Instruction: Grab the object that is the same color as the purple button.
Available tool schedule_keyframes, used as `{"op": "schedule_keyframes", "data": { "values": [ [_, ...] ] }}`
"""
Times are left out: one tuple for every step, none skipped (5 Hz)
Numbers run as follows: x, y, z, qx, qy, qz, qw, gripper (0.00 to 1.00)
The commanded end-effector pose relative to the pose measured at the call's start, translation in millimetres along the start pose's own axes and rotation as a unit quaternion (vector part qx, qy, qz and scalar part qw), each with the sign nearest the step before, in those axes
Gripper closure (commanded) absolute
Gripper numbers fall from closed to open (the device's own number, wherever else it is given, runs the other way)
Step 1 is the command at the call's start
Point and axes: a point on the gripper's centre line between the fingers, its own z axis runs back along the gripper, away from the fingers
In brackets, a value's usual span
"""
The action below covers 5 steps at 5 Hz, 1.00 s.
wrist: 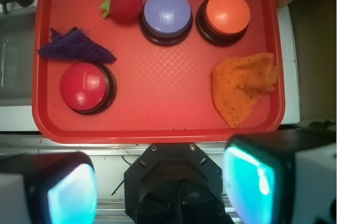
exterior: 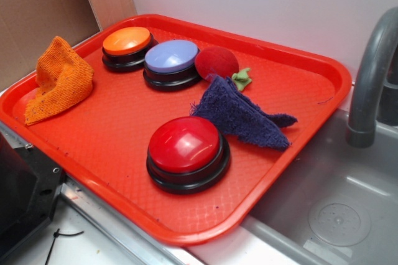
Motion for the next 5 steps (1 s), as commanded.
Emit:
{"op": "schedule_keyframes", "data": {
  "values": [
    [0, 0, 0, 0.000, 0.000, 0.000, 1.000, 0.00],
    [21, -8, -13, 0.032, 0.005, -0.094, 0.995, 0.00],
    [42, -15, -30, 0.007, 0.007, -0.163, 0.987, 0.00],
    [73, -27, -60, 0.005, -0.007, -0.226, 0.974, 0.00],
    [96, -48, -90, -0.026, -0.038, -0.286, 0.957, 0.00]
  ]
}}
